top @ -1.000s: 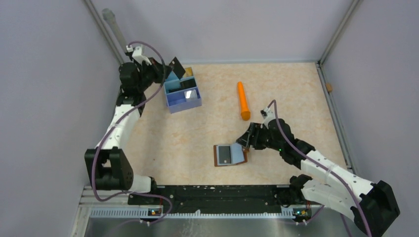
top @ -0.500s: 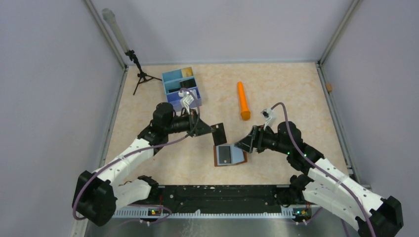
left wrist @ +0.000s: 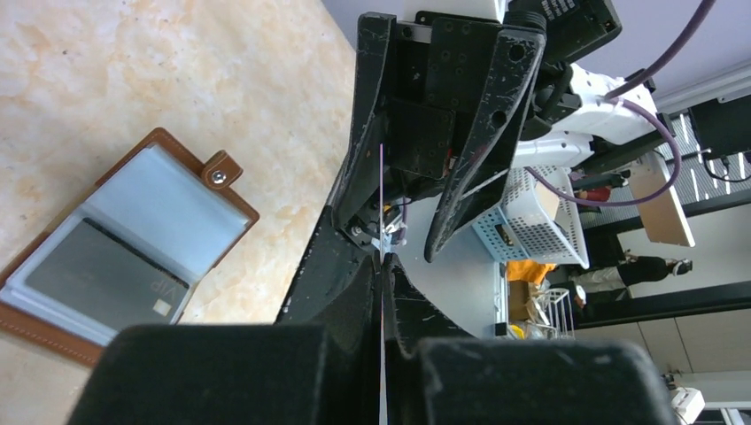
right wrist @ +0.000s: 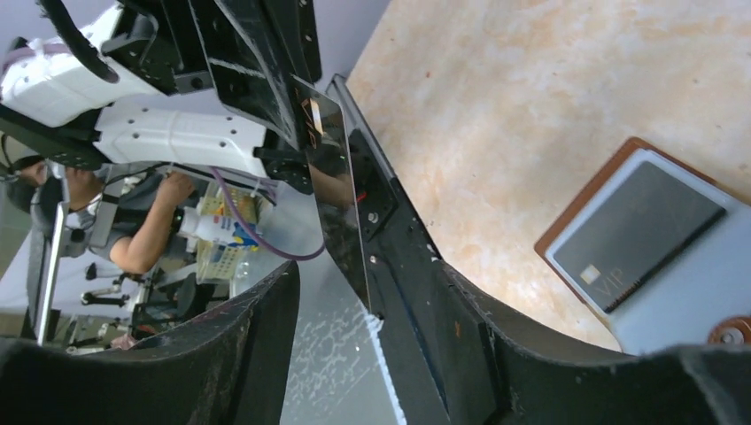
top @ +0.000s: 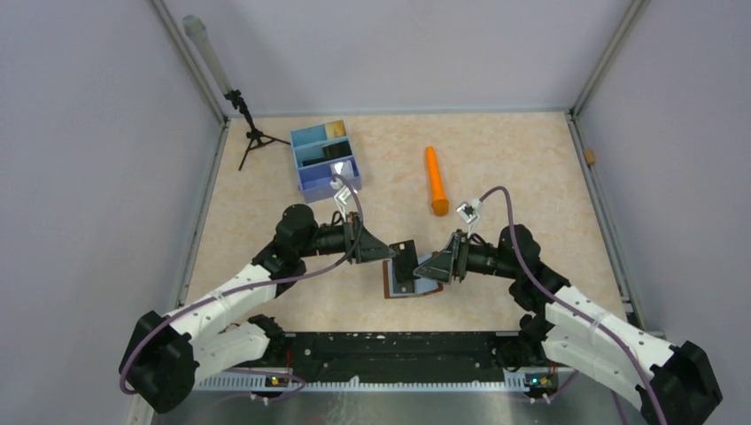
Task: Put the credit cards into the card holder
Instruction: Pick up the credit card from the storage box, then insert the credit card into the card holder.
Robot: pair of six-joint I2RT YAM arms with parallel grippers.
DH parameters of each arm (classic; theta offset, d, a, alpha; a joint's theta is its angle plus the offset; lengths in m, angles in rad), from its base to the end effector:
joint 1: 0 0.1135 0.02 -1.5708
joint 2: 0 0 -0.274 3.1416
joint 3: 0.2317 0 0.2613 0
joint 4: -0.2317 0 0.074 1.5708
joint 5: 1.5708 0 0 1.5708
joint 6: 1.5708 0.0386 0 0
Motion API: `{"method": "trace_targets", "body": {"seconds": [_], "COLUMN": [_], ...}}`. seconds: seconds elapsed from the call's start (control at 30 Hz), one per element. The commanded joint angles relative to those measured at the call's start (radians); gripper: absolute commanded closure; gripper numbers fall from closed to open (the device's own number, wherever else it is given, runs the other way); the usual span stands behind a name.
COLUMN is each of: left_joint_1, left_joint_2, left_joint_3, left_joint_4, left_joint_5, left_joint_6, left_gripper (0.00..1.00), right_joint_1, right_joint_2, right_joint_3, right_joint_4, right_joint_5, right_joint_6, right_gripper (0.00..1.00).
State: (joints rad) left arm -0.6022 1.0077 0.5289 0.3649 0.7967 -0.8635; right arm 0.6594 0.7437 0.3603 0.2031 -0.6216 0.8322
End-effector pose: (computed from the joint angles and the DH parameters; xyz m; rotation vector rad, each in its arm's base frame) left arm 0.1718 -0.1516 0.2698 0.4503 1.9358 -1.6925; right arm 0.1287 0.1282 0.2406 -0.3526 1.9896 1.5653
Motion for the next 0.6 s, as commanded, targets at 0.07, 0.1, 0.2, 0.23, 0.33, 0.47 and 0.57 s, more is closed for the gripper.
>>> {"method": "trace_targets", "body": {"seconds": [0.07,0.1,0.2,0.23,0.33,0.47,0.57], "left_joint_1": [-0.052,-0.056,-0.067,-0.068,-0.071,-0.089,-0.105], "left_joint_2": [0.008,0.008,0.016,0.019,0.041,0.075,0.084], "left_joint_3": [-0.012,-0.014,-0.021,-0.025,-0.046,-0.081,-0.090], "left_joint_4": [0.119,0.121,0.139,0.145,0.198,0.265,0.289], "left_joint_5": [-0.057,-0.069,-0.091,-0.095,-0.087,-0.088,-0.097], "left_joint_6": [-0.046,-0.050,-0.069,-0.079,-0.126,-0.177,-0.197], "left_gripper": [1.00,1.00,1.00,0.98,0.75,0.63,0.64], "right_joint_1": [0.028,0.032,0.038,0.038,0.039,0.038,0.038], "right_joint_2": [0.065,0.073,0.081,0.079,0.068,0.063,0.059], "right_joint_3": [-0.006,-0.010,-0.014,-0.018,-0.038,-0.059,-0.060], "right_joint_4": [0.237,0.260,0.287,0.283,0.302,0.355,0.355], "right_joint_5": [-0.071,-0.077,-0.070,-0.059,-0.030,-0.013,-0.007], "right_joint_6": [0.066,0.075,0.085,0.084,0.096,0.119,0.118], "right_gripper": [0.57,0.65,0.94,1.00,1.00,1.00,1.00]}}
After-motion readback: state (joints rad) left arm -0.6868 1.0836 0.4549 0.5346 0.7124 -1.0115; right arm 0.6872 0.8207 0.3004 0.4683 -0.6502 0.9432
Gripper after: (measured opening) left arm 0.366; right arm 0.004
